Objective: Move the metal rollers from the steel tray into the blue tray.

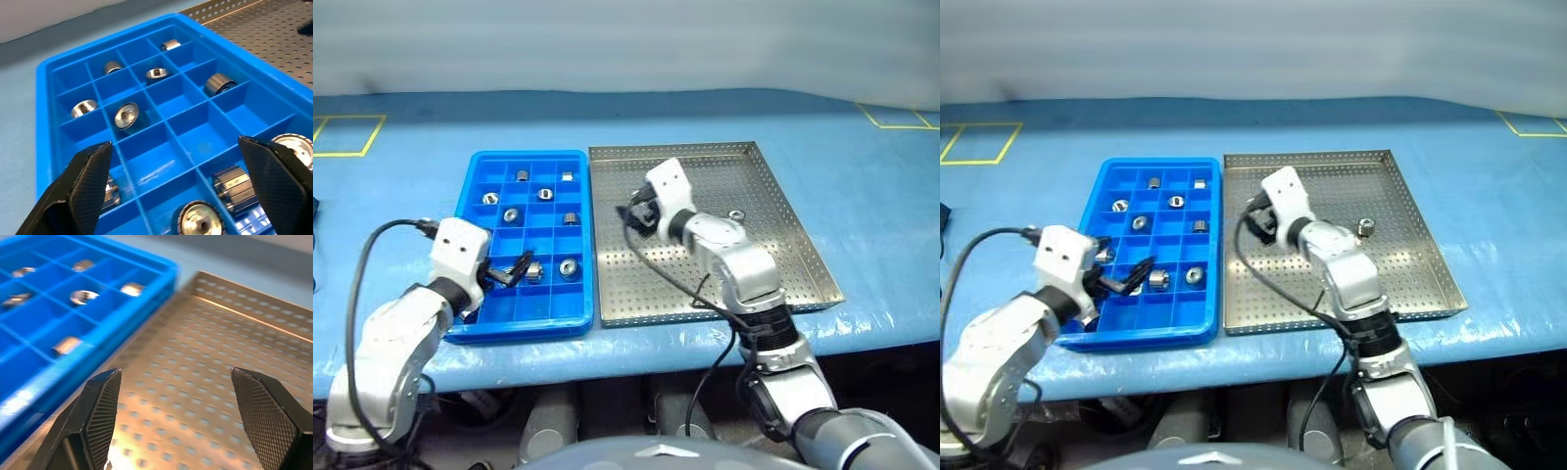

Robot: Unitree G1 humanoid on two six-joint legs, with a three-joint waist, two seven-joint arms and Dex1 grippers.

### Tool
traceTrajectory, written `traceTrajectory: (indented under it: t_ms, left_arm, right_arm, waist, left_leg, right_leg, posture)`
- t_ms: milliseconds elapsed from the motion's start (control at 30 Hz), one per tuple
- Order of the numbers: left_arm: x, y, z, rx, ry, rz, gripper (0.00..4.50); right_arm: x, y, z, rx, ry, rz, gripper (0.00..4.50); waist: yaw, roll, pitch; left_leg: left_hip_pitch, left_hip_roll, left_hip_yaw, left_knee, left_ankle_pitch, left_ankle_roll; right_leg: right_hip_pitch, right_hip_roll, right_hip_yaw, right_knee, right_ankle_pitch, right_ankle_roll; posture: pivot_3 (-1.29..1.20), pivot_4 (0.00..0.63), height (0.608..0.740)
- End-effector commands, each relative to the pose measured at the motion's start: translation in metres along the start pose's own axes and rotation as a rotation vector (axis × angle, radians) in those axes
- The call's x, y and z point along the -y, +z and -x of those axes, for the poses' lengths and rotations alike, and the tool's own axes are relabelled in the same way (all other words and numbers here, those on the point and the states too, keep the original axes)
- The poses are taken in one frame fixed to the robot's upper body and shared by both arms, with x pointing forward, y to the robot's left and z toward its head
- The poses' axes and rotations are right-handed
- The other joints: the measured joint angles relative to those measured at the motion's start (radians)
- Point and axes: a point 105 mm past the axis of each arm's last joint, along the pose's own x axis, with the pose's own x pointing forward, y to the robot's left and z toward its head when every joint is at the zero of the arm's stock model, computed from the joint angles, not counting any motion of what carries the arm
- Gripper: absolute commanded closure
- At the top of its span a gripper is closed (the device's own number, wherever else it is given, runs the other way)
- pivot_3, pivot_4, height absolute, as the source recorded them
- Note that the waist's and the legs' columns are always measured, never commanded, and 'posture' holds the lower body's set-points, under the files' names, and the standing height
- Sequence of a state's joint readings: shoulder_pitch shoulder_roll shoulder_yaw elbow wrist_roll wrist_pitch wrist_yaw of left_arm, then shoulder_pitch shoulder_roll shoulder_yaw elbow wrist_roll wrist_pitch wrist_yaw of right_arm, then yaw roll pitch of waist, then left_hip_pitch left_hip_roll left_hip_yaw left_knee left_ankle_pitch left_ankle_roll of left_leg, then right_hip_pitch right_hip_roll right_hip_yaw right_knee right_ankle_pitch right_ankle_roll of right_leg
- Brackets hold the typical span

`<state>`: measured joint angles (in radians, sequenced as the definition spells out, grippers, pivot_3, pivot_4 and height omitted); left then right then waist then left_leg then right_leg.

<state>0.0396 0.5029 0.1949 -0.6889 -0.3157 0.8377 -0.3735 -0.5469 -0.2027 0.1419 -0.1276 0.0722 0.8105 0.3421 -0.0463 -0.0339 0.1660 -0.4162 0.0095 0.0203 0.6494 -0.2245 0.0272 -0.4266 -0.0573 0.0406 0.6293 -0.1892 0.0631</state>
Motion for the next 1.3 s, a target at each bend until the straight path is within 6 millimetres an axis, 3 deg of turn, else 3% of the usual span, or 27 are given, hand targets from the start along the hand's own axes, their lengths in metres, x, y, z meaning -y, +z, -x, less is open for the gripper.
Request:
traceTrajectory:
  t_ms: [33,200,300,500,667,933,1300]
  left_arm:
    - [0.020,0.020,-0.022,0.110,-0.082,0.062,0.00]
    - [0.057,0.032,-0.057,0.137,-0.232,0.051,0.00]
    - [0.062,0.032,-0.065,0.126,-0.250,0.025,0.00]
    - [0.065,0.038,-0.062,0.164,-0.288,0.095,0.00]
    - [0.069,0.033,-0.058,0.145,-0.290,0.079,0.00]
    - [0.066,0.024,-0.052,0.116,-0.256,0.087,0.00]
    - [0.062,0.030,-0.052,0.125,-0.206,0.094,0.00]
  right_arm:
    - [0.033,0.003,0.014,0.006,-0.161,0.064,0.75]
    - [0.054,-0.019,0.019,-0.048,-0.245,-0.040,0.75]
    - [0.054,-0.039,0.014,-0.093,-0.264,-0.083,0.75]
    - [0.059,-0.056,0.006,-0.098,-0.355,-0.220,0.75]
    - [0.067,-0.054,0.001,-0.064,-0.413,-0.247,0.75]
    - [0.083,-0.047,-0.005,-0.033,-0.484,-0.257,0.75]
    - [0.084,-0.072,-0.026,-0.077,-0.507,-0.372,0.75]
  waist:
    - [-0.004,0.000,0.000]
    - [-0.035,0.000,0.000]
    - [-0.067,0.001,-0.001]
    - [-0.123,0.002,-0.001]
    - [-0.147,0.003,-0.001]
    - [-0.150,0.003,-0.001]
    - [-0.149,0.004,-0.001]
  left_leg:
    - [0.000,0.000,0.000,0.000,0.000,0.000]
    - [0.000,-0.002,0.002,0.001,0.000,0.001]
    - [0.000,-0.001,0.002,0.001,0.000,0.001]
    - [0.000,0.000,0.001,0.001,0.000,0.001]
    - [0.000,0.000,0.002,0.002,0.000,0.002]
    - [0.000,0.000,0.001,0.002,0.000,0.003]
    - [0.000,0.000,0.002,0.002,0.001,0.004]
  right_leg:
    - [0.000,0.000,0.000,0.000,0.000,0.000]
    - [0.001,0.002,0.002,0.000,0.002,0.003]
    - [0.000,0.003,0.004,0.000,0.006,0.008]
    - [-0.001,0.005,0.008,0.000,0.007,0.010]
    - [-0.001,0.004,0.010,0.000,0.008,0.013]
    - [-0.001,0.005,0.011,0.000,0.009,0.013]
    - [0.000,0.005,0.012,0.000,0.009,0.014]
  posture:
    - [-0.13,0.150,0.740]
    - [-0.20,0.150,0.740]
    - [-0.22,0.150,0.740]
    - [-0.23,0.150,0.740]
    - [-0.21,0.150,0.740]
    - [-0.18,0.150,0.740]
    - [-0.18,0.150,0.740]
